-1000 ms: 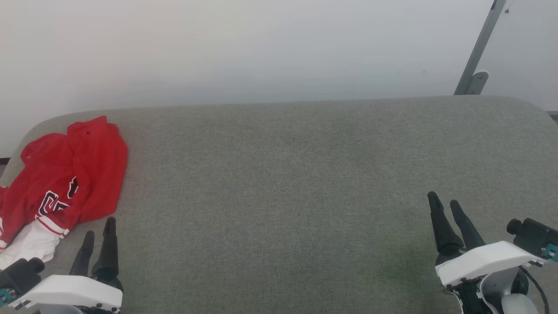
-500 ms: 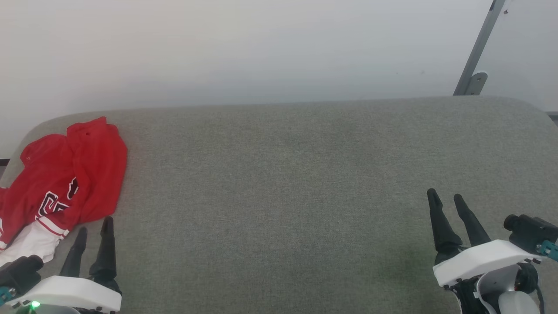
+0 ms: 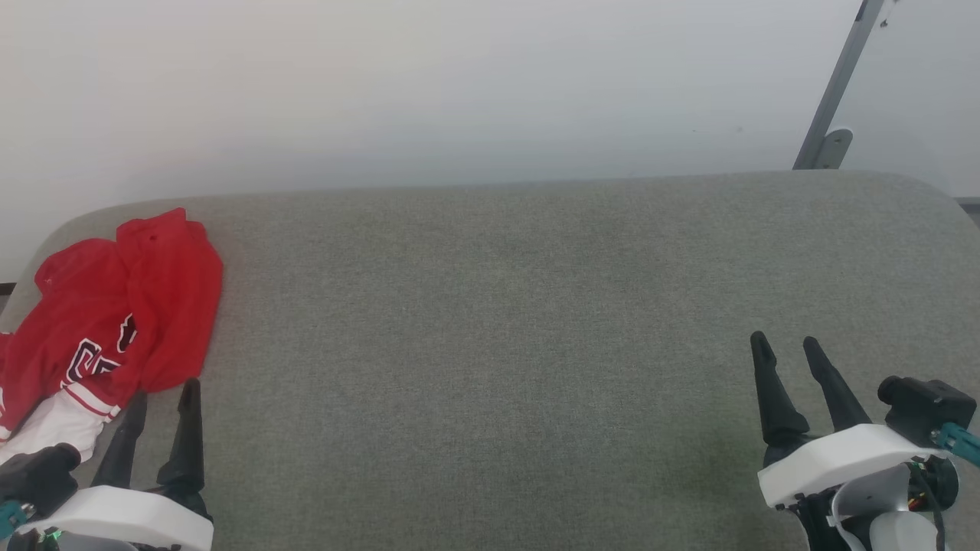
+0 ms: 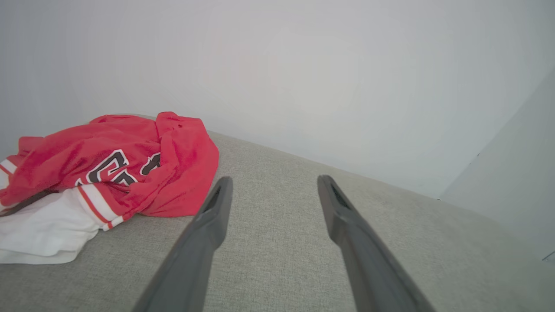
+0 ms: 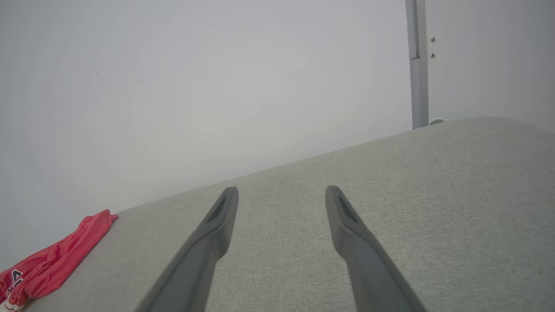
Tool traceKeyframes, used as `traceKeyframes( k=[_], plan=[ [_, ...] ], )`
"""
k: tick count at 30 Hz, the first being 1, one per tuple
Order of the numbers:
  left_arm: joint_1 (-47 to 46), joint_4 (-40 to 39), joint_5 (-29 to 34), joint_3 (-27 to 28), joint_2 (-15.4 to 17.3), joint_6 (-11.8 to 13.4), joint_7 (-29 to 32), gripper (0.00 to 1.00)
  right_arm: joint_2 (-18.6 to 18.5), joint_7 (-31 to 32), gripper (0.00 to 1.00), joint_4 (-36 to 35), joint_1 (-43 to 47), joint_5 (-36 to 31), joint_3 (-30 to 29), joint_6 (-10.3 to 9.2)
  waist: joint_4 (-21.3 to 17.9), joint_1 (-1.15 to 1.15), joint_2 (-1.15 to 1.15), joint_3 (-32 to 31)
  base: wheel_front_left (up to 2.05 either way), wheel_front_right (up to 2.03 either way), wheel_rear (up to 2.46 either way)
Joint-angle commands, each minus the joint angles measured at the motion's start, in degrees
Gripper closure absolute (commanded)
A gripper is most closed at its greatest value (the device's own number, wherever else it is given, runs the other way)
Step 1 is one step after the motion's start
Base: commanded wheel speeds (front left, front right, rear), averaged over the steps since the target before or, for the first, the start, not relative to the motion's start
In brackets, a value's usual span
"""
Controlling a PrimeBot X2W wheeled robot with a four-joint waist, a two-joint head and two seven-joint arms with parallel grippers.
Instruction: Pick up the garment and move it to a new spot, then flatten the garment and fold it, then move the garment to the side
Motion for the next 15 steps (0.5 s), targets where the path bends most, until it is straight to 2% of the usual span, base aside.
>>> traceKeyframes(
  k=[1, 15],
  plan=[
    [0.3, -0.6, 1.0, -0.1, 0.6, -0.3, -0.5, 0.0, 0.1, -0.5, 0.0, -0.7, 0.1, -1.2, -0.1, -0.01, 0.0, 0.0, 0.0, 0.0, 0.0, 0.0, 0.0],
    [0.7, -0.9, 5.9, -1.4, 2.4, -0.4, -2.2, 0.0, 0.2, -1.7, 0.0, -1.1, 0.2, -7.6, -0.3, -0.01, -0.1, 0.0, 0.0, -0.3, 0.0, 0.0, 0.0]
  ],
)
